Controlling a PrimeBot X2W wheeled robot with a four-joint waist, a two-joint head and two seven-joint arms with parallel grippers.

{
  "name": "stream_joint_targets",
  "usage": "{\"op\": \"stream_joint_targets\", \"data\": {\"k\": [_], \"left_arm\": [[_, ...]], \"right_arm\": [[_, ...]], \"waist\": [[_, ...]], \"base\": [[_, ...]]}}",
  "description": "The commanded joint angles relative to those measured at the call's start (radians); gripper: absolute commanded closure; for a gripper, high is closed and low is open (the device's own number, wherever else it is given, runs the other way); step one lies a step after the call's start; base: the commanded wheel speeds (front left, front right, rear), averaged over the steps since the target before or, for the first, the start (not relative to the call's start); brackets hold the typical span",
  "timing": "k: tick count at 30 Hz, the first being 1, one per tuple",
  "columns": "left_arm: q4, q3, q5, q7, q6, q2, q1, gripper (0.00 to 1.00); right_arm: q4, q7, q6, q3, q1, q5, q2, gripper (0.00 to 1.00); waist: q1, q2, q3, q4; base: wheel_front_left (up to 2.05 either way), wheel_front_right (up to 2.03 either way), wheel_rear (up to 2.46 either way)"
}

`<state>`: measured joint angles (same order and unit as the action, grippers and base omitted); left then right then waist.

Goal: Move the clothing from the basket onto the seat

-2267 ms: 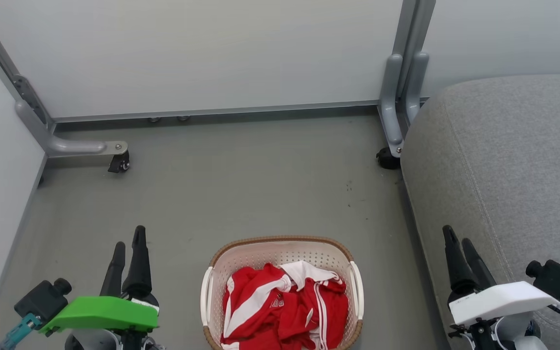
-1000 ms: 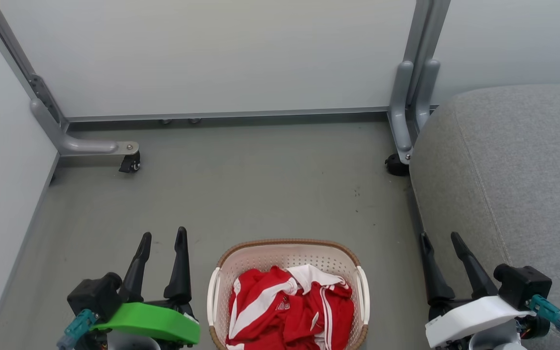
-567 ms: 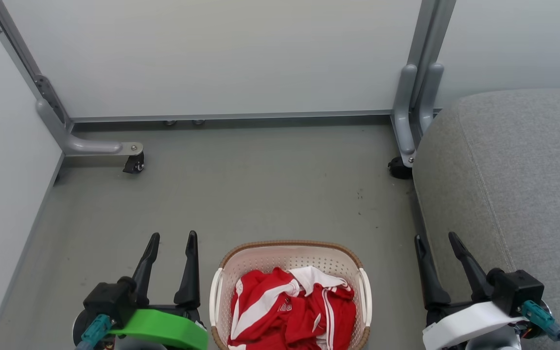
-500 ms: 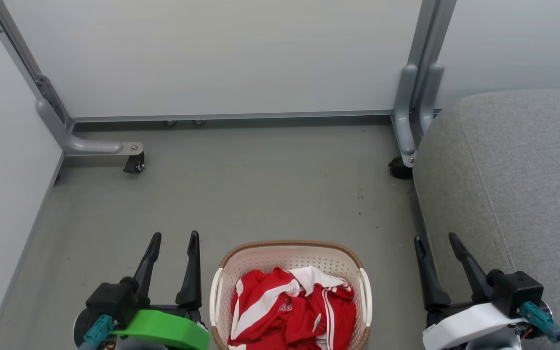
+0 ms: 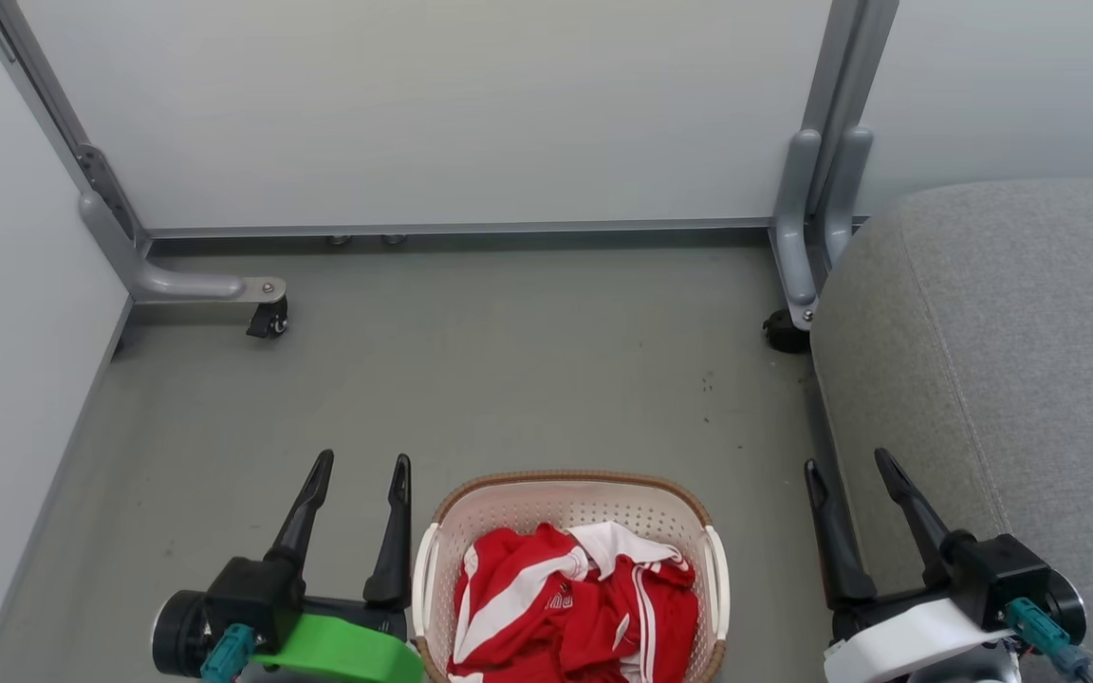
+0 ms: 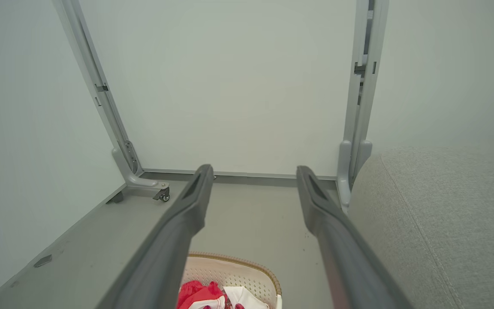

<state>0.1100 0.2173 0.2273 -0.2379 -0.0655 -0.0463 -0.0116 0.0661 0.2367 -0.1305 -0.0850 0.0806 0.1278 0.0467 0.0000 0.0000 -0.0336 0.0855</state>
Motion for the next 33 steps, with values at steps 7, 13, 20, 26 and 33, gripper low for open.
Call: {"op": "stream_joint_targets", "data": {"k": [7,13,20,26,33], "left_arm": [[-0.003,0.011,-0.065,-0.020,0.004,-0.006,-0.022,0.00],[-0.007,0.022,-0.103,-0.031,0.008,-0.007,-0.028,0.00],[-0.004,0.022,-0.096,-0.027,0.010,-0.007,-0.031,0.00],[-0.004,0.021,-0.098,-0.027,0.009,-0.007,-0.032,0.00],[-0.002,0.021,-0.100,-0.027,0.007,-0.007,-0.033,0.00]], "right_arm": [[-0.011,0.021,0.000,-0.013,0.021,-0.061,0.006,0.00],[-0.015,0.031,0.000,-0.024,0.022,-0.101,0.006,0.00],[-0.015,0.030,0.000,-0.023,0.022,-0.097,0.006,0.00],[-0.015,0.030,0.000,-0.021,0.026,-0.094,0.006,0.00],[-0.013,0.030,0.000,-0.023,0.024,-0.092,0.006,0.00]], "waist": [[0.0000,0.0000,-0.011,0.003],[0.0000,0.0000,-0.017,0.005],[0.0000,0.0000,-0.016,0.003],[0.0000,0.0000,-0.013,0.001],[0.0000,0.0000,-0.004,-0.003]], "base": [[0.00,0.00,0.00],[0.00,0.00,0.00],[0.00,0.00,0.00],[0.00,0.00,0.00],[0.00,0.00,0.00]]}}
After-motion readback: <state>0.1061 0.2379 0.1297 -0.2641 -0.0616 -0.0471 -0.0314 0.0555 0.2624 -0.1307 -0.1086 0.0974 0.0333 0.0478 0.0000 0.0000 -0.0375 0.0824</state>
